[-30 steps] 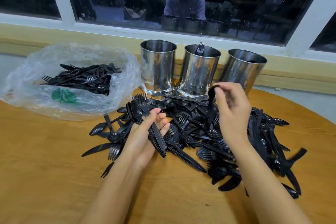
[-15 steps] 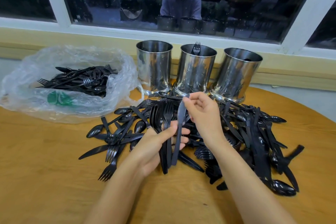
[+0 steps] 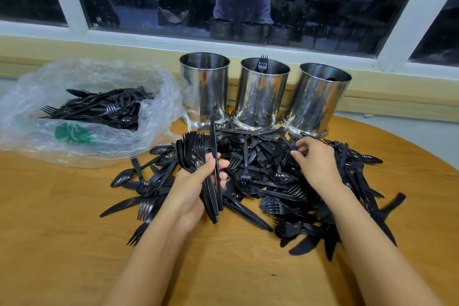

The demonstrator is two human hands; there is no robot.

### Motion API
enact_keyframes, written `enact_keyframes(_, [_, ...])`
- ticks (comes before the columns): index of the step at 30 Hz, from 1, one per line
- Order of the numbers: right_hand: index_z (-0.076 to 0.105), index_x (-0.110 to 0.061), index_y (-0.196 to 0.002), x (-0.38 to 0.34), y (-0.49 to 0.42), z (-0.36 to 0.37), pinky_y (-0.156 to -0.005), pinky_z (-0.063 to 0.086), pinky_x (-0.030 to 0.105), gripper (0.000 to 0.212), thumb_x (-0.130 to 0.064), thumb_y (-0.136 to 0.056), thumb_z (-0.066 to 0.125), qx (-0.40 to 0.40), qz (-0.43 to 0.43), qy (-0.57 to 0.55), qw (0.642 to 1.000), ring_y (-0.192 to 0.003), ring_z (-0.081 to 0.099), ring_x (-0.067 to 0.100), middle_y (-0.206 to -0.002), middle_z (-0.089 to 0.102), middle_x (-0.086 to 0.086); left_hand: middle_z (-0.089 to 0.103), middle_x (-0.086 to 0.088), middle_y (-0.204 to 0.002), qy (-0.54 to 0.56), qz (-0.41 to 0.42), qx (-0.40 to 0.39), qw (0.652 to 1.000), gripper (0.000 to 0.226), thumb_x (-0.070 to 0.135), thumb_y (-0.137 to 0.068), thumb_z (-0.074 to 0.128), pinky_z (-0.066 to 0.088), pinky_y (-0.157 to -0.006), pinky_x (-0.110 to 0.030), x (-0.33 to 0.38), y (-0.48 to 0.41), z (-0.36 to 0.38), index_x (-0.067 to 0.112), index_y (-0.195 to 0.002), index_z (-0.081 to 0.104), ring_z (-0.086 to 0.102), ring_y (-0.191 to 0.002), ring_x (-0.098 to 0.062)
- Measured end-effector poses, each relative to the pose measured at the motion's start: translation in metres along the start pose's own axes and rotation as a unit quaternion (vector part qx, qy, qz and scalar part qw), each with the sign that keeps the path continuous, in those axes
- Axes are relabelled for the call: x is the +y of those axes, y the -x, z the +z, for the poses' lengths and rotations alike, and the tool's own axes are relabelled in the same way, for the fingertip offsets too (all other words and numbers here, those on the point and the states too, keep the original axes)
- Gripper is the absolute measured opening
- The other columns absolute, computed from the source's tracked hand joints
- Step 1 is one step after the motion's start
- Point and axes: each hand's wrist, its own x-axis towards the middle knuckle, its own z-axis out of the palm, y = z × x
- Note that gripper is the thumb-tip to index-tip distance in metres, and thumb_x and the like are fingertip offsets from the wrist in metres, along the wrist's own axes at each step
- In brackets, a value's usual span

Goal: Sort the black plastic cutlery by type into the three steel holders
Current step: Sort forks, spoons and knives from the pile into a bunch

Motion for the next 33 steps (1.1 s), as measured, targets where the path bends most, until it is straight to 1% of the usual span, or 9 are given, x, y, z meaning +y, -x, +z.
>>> enact_keyframes(4, [0.061,-0.009,-0.119,0.006,-0.010,0.003,-0.075,0.050,0.034,0.026,-0.015,-0.093,0.063,-0.029,0.024,0.040,0.998,-0.085,0.061,0.022,-0.091,0.068,0.005,0.073,-0.005,-0.087,-0.007,-0.004,-0.010,1.000,0.021,0.015,-0.098,0.055,0.056,-0.061,-0.024,-0.003,0.002,0.003,0.003,-0.113,0.064,0.064,-0.063,-0.012])
enact_keyframes(9, [0.061,-0.008,-0.120,0.001,-0.025,0.000,-0.077,0.051,0.034,0.030,-0.002,-0.091,0.057,-0.071,0.047,0.006,0.996,-0.093,0.065,0.024,-0.093,0.067,0.006,0.072,-0.006,-0.087,-0.010,-0.009,-0.009,1.000,0.021,0.013,-0.098,0.055,0.056,-0.061,-0.025,-0.003,0.001,0.003,0.003,-0.114,0.063,0.064,-0.063,-0.013])
enact_keyframes(14, [0.066,-0.009,-0.109,-0.022,-0.030,-0.030,-0.069,0.044,0.018,0.017,-0.008,-0.092,0.060,-0.006,-0.003,-0.150,0.989,-0.068,0.053,0.009,-0.079,0.057,-0.004,0.071,-0.006,-0.086,0.010,-0.024,0.000,1.000,0.025,0.015,-0.097,0.056,0.057,-0.061,-0.025,-0.003,0.000,0.001,0.001,-0.117,0.062,0.064,-0.064,-0.013])
enact_keyframes(17, [0.062,-0.009,-0.101,-0.042,-0.020,-0.045,-0.064,0.050,0.024,0.010,-0.006,-0.092,0.059,0.029,0.001,-0.289,0.957,-0.064,0.062,0.008,-0.082,0.062,0.001,0.067,-0.005,-0.082,0.028,-0.027,-0.004,0.999,0.025,0.014,-0.097,0.055,0.056,-0.060,-0.025,-0.004,-0.001,0.001,0.001,-0.118,0.062,0.063,-0.063,-0.013])
enact_keyframes(19, [0.060,-0.010,-0.093,-0.055,-0.006,-0.052,-0.067,0.056,0.025,0.009,-0.002,-0.090,0.062,0.023,0.020,-0.414,0.910,-0.071,0.070,0.014,-0.085,0.065,0.006,0.067,-0.004,-0.082,0.034,-0.023,-0.005,0.999,0.024,0.014,-0.098,0.055,0.057,-0.062,-0.026,-0.005,0.000,0.001,0.003,-0.117,0.063,0.064,-0.065,-0.014])
enact_keyframes(21, [0.061,-0.007,-0.090,-0.066,0.013,-0.053,-0.074,0.059,0.027,0.010,0.000,-0.086,0.067,-0.015,0.053,-0.517,0.854,-0.079,0.073,0.022,-0.086,0.067,0.010,0.069,-0.005,-0.085,0.031,-0.016,0.000,0.999,0.021,0.013,-0.097,0.056,0.058,-0.065,-0.026,-0.005,0.000,0.002,0.004,-0.114,0.065,0.067,-0.069,-0.015])
enact_keyframes(24, [0.065,-0.001,-0.096,-0.076,0.043,-0.037,-0.077,0.059,0.026,0.016,-0.003,-0.081,0.071,-0.089,0.096,-0.553,0.823,-0.086,0.073,0.022,-0.092,0.071,0.014,0.075,-0.012,-0.097,0.036,-0.006,0.025,0.999,0.017,0.009,-0.095,0.057,0.060,-0.067,-0.028,-0.006,0.001,0.003,0.003,-0.108,0.066,0.074,-0.082,-0.020])
enact_keyframes(28, [0.071,-0.009,-0.096,-0.080,0.081,-0.005,-0.072,0.057,0.021,0.012,-0.003,-0.088,0.065,-0.149,0.080,-0.501,0.849,-0.082,0.073,0.018,-0.087,0.074,0.011,0.073,-0.019,-0.106,0.055,-0.001,0.043,0.998,0.019,0.006,-0.096,0.055,0.061,-0.079,-0.035,-0.007,0.000,0.003,-0.002,-0.111,0.063,0.073,-0.096,-0.028])
enact_keyframes(33, [0.073,-0.015,-0.090,-0.078,0.094,0.013,-0.066,0.054,0.017,0.013,-0.003,-0.084,0.071,-0.149,0.043,-0.407,0.900,-0.072,0.070,0.015,-0.074,0.072,0.004,0.073,-0.017,-0.105,0.034,0.001,0.038,0.999,0.024,0.008,-0.098,0.052,0.061,-0.077,-0.033,-0.005,0.000,0.001,-0.007,-0.115,0.061,0.072,-0.097,-0.025])
